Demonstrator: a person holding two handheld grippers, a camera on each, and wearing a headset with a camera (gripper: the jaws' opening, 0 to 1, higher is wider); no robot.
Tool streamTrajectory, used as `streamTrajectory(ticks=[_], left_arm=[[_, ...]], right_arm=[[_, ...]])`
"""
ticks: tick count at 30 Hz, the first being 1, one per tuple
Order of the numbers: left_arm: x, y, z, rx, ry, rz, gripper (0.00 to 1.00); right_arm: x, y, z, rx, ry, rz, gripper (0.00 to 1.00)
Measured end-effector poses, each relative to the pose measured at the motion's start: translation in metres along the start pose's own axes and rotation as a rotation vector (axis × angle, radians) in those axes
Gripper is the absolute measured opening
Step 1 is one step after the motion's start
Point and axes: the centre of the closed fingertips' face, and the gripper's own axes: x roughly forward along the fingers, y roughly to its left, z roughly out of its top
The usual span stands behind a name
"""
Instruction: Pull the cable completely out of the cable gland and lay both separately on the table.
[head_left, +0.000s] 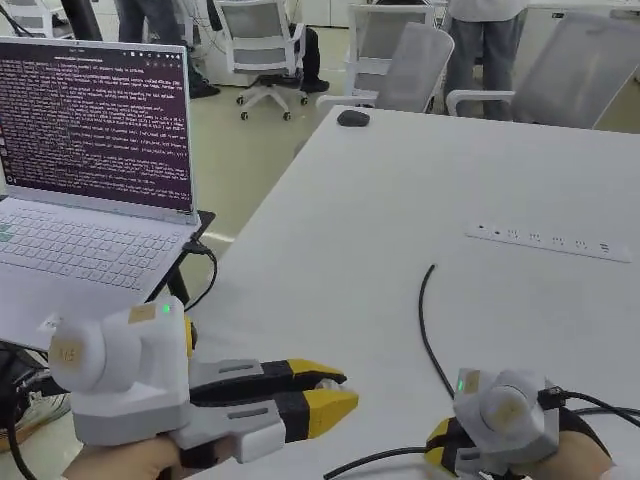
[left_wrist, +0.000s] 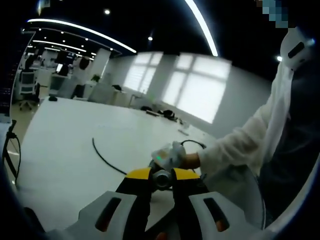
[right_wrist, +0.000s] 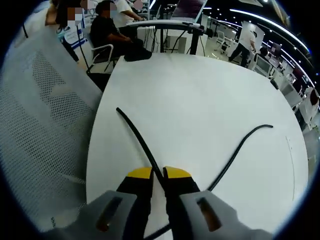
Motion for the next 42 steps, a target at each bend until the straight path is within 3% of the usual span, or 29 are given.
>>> streamTrajectory(ticks=[6,12,15,20,23,28,32,35,37,39,42], left_arm=[[0.013,0.002,0.0,0.0,0.011,-0.012,0.17],[0.03,0.006,-0.002,0.007,0.025,-0.025,0.17],[0.045,0.011,-0.004,0.025,0.045,-0.03,0.17],[0.073,0.029,-0.01,0.026,0.071,-0.021,0.17],[0.091,0.038,-0.017,0.027,0.1,-0.022,0.17],[0.122,0.052,-0.038,0.037,0.163,-0.023,0.17],[0.145,0.068,-0.063,0.023,0.204,-0.008,0.17],[0.154,0.084,-0.087,-0.024,0.259,0.038,0.17],[0.158,0.092,-0.102,-0.025,0.293,0.073,0.17],[0.162,0.098,-0.111,-0.029,0.302,0.087,0.17],[0.164,0.099,-0.117,-0.058,0.306,0.104,0.17]], right_arm=[[0.0,0.001,-0.003,0.033,-0.028,0.003,0.07],[-0.01,-0.004,-0.001,0.117,-0.089,-0.015,0.09],[-0.026,-0.01,0.004,0.134,-0.143,-0.047,0.08],[-0.059,-0.016,0.015,0.188,-0.257,-0.094,0.12],[-0.079,-0.017,0.014,0.191,-0.276,-0.123,0.15],[-0.119,-0.017,0.015,0.211,-0.341,-0.191,0.18],[-0.156,-0.012,0.01,0.22,-0.371,-0.252,0.22],[-0.179,-0.006,0.002,0.247,-0.381,-0.298,0.26],[-0.195,-0.001,-0.007,0.249,-0.374,-0.344,0.27],[-0.208,0.005,-0.016,0.284,-0.379,-0.378,0.3],[-0.218,0.014,-0.03,0.309,-0.362,-0.413,0.32]])
